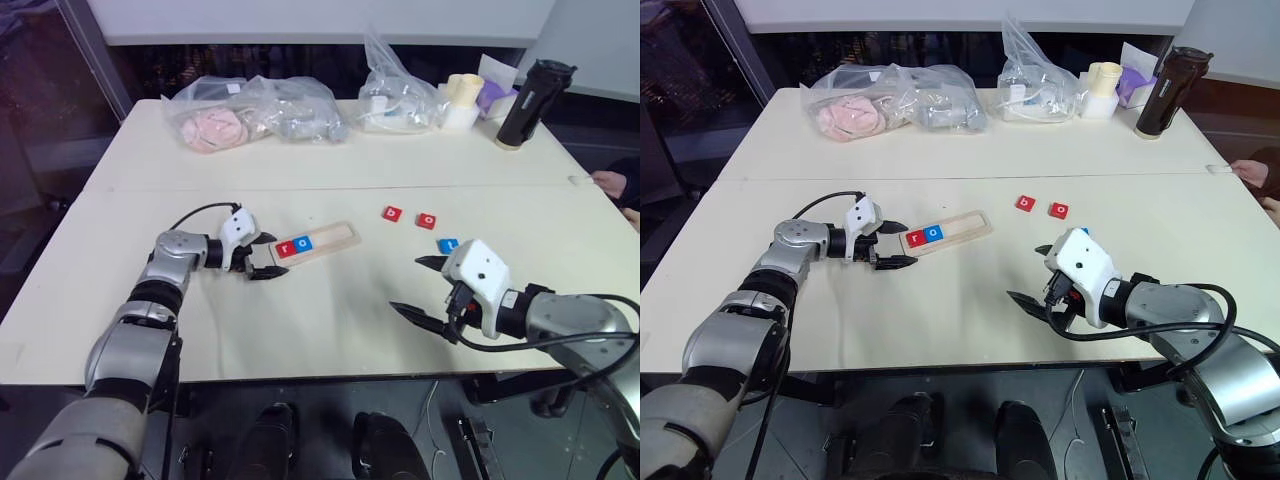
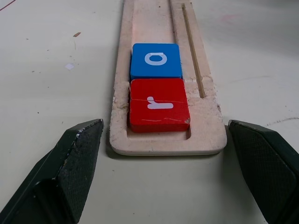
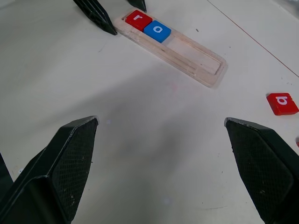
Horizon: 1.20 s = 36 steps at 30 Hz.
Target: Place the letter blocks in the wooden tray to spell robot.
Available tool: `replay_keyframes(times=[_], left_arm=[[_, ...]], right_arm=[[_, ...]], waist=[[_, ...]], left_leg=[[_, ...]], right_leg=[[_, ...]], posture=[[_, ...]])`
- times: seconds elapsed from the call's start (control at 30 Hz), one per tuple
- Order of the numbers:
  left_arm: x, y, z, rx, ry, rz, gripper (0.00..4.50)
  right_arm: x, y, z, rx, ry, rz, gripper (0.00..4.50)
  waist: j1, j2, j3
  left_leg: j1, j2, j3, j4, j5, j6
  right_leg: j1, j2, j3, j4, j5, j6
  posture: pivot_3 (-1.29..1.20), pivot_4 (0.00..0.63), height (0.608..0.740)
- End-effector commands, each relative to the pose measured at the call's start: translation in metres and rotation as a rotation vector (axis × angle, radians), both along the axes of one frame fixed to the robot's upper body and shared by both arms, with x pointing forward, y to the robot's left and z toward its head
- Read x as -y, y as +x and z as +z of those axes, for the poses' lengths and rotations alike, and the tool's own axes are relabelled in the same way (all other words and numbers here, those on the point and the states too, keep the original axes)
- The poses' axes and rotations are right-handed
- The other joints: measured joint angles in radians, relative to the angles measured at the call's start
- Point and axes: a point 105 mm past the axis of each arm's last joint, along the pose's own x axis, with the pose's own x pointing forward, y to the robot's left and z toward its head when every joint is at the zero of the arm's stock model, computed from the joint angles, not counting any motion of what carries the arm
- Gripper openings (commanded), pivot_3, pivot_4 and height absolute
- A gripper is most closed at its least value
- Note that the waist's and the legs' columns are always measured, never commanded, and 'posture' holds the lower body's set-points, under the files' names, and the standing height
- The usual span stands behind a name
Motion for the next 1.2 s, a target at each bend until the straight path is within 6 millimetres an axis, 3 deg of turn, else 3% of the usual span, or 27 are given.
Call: replay_keyframes(times=[0.03,0.1,0.13,0.3,0.77,1.2], left_arm=[[0.004,0.001,-0.002,-0.011,0.018,-0.006,3.93],[0.005,0.001,-0.002,-0.011,0.018,-0.007,3.18],[0.006,0.001,-0.003,-0.012,0.018,-0.009,3.11],[0.009,-0.002,-0.006,-0.016,0.022,-0.027,3.11],[0.046,-0.048,-0.018,-0.039,0.014,-0.338,3.11],[0.059,-0.074,-0.022,-0.043,0.053,-0.39,3.11]], right_arm=[[-0.001,-0.001,0.01,0.051,-0.014,0.006,4.5],[-0.001,-0.001,0.01,0.052,-0.015,0.006,4.5],[-0.001,0.0,0.01,0.052,-0.014,0.006,4.5],[-0.001,0.001,0.011,0.057,-0.013,0.003,4.5],[0.006,0.006,0.014,0.076,-0.032,-0.019,4.5],[0.005,0.007,0.013,0.08,-0.034,-0.019,4.5]], waist=[[0.0,0.0,0.0],[0.0,0.0,0.0],[0.0,0.0,0.0],[0.0,0.0,0.0],[-0.001,0.0,0.0],[-0.002,0.001,0.0]], left_leg=[[0.0,0.0,0.0,0.0,0.0,0.0],[0.0,0.0,0.0,0.0,0.0,0.0],[0.0,0.0,0.0,0.0,0.0,0.0],[0.0,0.0,0.0,0.0,0.0,0.0],[0.0,0.0,0.0,0.0,-0.001,0.001],[0.0,0.0,0.0,0.0,-0.001,0.001]], right_leg=[[0.0,0.0,0.0,0.0,0.0,0.0],[0.0,0.0,0.0,0.0,0.0,0.0],[0.0,0.0,0.0,0.0,0.0,0.0],[0.0,0.0,0.0,0.0,0.0,0.001],[0.0,-0.001,0.0,-0.001,0.0,0.0],[0.0,-0.001,0.002,-0.001,0.0,0.0]], posture=[[0.0,0.15,0.725],[0.0,0.15,0.725],[0.0,0.15,0.725],[0.0,0.15,0.725],[0.0,0.15,0.725],[0.0,0.15,0.725]])
